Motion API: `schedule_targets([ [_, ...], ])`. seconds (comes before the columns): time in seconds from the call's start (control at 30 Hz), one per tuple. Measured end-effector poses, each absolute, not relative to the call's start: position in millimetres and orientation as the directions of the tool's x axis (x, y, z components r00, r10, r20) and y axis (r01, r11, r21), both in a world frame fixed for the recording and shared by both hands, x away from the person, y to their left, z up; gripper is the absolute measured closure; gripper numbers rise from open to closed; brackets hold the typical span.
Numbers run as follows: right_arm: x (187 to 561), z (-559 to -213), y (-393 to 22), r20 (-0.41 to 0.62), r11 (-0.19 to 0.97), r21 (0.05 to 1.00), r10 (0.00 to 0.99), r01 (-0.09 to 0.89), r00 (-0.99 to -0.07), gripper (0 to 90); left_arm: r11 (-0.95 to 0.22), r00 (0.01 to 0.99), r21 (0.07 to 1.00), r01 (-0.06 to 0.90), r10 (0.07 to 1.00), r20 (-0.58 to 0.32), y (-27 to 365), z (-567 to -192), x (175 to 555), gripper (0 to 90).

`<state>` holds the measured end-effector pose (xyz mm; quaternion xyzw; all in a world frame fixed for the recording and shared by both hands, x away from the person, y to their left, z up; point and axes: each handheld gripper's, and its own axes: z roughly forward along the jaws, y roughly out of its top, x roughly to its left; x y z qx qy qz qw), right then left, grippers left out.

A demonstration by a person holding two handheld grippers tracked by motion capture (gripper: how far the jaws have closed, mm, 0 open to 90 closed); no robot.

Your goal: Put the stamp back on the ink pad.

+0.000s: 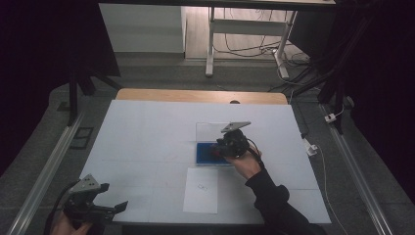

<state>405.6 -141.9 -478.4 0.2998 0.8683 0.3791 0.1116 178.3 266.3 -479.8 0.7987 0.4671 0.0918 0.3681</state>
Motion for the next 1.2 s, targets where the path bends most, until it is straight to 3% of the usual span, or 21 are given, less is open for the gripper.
schedule_targets([
  [0.73, 379.4, -463.6, -152.7, 0.106, 0.486, 0.739, 0.600, 0.467, -0.793, 19.5, -0.291, 0.545, 0.674, 0.679, 0.815, -0.197, 266.9, -479.7, 177.6, 6.1],
  [1.2, 355.2, -453.6, -171.2, 0.104, 0.466, 0.752, 0.613, 0.465, -0.783, 7.2, -0.290, 0.545, 0.674, 0.679, 0.815, -0.198, 266.8, -479.6, 177.8, 6.0],
])
